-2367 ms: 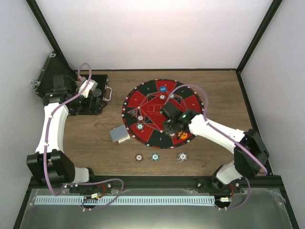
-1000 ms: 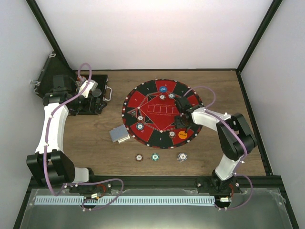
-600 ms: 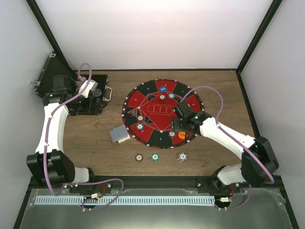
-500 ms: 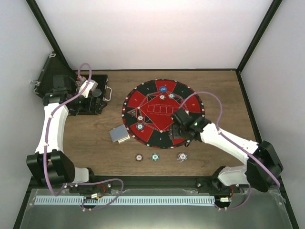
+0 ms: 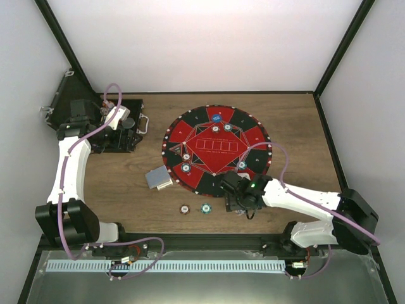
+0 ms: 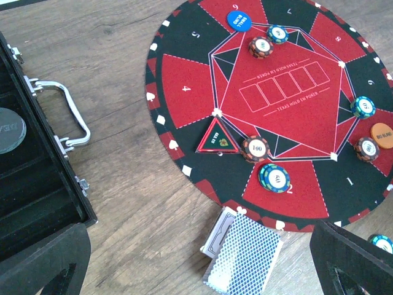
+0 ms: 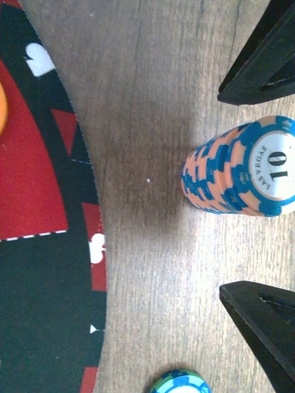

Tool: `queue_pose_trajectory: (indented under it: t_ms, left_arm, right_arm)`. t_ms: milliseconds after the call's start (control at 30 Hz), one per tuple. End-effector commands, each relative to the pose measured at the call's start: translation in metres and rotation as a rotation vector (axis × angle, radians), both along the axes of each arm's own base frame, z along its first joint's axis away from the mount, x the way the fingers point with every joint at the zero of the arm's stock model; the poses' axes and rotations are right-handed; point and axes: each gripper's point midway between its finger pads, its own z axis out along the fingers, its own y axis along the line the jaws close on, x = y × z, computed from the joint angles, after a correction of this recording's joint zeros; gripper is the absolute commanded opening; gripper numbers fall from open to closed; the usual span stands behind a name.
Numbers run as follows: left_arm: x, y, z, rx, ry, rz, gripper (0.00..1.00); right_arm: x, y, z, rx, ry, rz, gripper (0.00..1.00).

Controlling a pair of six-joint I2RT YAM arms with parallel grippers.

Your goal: Distribute texas hold em gaming equipment

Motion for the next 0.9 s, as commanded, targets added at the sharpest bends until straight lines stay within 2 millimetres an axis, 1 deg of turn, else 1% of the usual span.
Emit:
queue_pose_trajectory:
  t_ms: [0,100,367,467,600,867]
  left_arm:
    - [0.0,0.0,0.005,0.001,-0.026,-0.015,1.0]
    - [0.0,0.0,0.005,0.002,-0.028,-0.014,1.0]
    - [0.0,0.0,0.006,0.003,-0.028,-0.013,1.0]
    - [0.0,0.0,0.006,0.002,-0.029,-0.013,1.0]
    - [-0.001,0.0,0.007,0.003,-0.028,-0.012,1.0]
    - [-0.001,-0.001,0.006,-0.001,-0.026,-0.016,1.0]
  right_arm:
    - [-0.011,-0.005,-0.003,-0.027,0.019,-0.029,0.8]
    - [-0.014,-0.009,-0.007,-0.048,0.028,-0.03,0.77]
    - [-0.015,-0.018,-0.012,-0.073,0.02,-0.044,0.63]
    - [-0.013,-0.015,-0.011,-0.07,0.012,-0.042,0.57]
    - [-0.01,-0.012,-0.007,-0.059,-0.001,-0.038,0.52]
    - [-0.009,-0.01,-0.004,-0.055,-0.004,-0.031,0.39]
